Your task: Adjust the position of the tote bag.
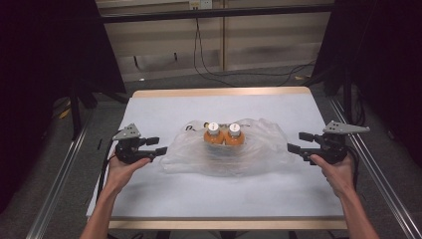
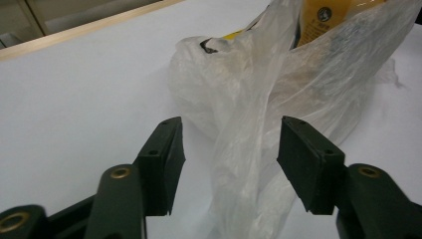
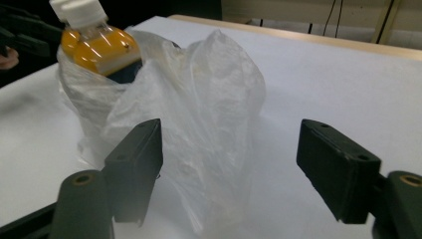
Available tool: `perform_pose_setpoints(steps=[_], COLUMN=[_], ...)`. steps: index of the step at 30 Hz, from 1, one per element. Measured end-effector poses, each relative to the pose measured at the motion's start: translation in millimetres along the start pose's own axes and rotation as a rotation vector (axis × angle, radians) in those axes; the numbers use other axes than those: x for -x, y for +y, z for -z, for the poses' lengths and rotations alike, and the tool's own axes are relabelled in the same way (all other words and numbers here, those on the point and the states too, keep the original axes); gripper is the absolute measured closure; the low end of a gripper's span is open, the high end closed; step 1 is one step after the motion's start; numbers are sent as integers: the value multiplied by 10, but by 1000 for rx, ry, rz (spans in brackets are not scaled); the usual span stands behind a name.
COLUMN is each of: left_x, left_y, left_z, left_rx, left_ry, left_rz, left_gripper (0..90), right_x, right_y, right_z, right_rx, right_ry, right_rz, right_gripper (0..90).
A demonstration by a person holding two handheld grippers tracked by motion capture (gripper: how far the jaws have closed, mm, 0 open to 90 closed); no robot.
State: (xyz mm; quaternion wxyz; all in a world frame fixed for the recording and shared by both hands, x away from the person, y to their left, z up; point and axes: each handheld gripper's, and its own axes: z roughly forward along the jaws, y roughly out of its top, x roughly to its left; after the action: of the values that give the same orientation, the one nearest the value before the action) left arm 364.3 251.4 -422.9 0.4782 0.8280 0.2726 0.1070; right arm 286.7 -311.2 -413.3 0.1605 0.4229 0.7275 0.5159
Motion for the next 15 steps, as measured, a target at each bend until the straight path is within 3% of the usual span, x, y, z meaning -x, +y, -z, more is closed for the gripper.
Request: perform_pose_setpoints(steps=[3, 4, 7, 9, 12, 14, 15], left_x=[42, 61, 126, 172, 206, 232, 232], left_y=[38, 58, 124, 196, 247, 319, 319], left_z=[-26, -36, -82, -158, -222, -327, -327], left_rx=[3, 3, 8, -7, -8, -6, -6], left_ry=[-9, -12, -20, -42, -53, -102, -102], left_rz=[1, -5, -28, -50, -54, -55, -55], left_gripper=[460, 489, 516, 566, 598, 631, 632], right_x=[-53, -138, -217, -300, -346, -376, -376], right_y=[37, 107, 172, 241, 295, 343, 343], right_z=[-17, -43, -82, -177, -296, -366, -366], right_rx=[5, 24, 22, 7, -21, -19, -19], right_ry=[11, 45, 64, 101, 117, 116, 116], right_rz=[14, 30, 54, 75, 100, 114, 114], right_gripper=[318, 386, 465, 559, 637, 679, 679])
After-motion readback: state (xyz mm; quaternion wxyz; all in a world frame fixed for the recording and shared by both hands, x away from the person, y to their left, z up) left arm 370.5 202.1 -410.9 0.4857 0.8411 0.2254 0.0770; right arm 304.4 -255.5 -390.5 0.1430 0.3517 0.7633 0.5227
